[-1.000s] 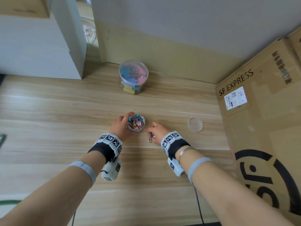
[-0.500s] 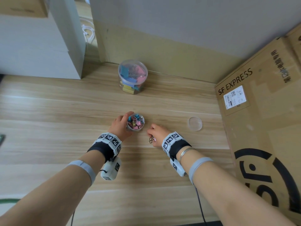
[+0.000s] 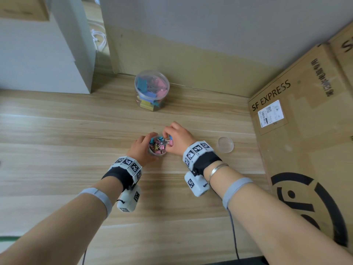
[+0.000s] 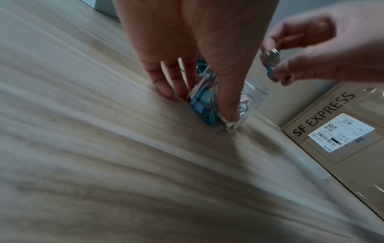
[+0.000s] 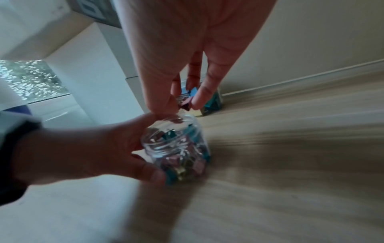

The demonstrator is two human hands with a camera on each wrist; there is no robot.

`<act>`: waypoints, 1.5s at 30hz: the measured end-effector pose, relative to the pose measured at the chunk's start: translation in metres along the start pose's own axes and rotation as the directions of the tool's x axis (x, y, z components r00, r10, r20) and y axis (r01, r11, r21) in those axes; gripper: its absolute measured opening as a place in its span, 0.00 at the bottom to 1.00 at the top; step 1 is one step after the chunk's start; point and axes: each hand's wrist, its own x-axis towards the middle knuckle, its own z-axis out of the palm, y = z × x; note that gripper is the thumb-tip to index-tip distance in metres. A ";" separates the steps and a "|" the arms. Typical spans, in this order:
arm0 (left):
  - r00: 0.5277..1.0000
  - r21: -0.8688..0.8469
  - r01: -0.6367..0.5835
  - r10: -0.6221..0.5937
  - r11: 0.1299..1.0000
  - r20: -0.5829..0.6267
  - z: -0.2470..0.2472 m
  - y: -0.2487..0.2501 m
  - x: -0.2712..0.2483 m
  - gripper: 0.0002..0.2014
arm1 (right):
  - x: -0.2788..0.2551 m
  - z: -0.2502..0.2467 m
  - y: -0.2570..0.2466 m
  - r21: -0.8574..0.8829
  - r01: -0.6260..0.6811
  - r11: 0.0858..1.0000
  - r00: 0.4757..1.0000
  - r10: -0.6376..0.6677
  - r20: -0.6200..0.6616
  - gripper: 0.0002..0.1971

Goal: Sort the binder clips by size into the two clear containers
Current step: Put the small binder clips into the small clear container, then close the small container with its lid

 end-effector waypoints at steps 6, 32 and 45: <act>1.000 -0.010 -0.010 0.010 1.000 0.021 0.004 0.008 0.003 0.45 | 0.000 0.009 -0.001 0.048 -0.034 0.998 0.999 0.033 0.016 0.16; 0.997 -0.008 -0.073 0.073 0.997 0.027 0.019 0.026 0.011 0.43 | -0.025 0.000 0.046 -0.155 -0.212 0.965 0.960 0.235 0.152 0.44; 0.988 -0.153 -0.148 0.152 0.977 0.014 0.016 0.034 -0.003 0.36 | -0.012 -0.018 0.020 -0.027 0.066 0.997 0.961 -0.057 0.270 0.35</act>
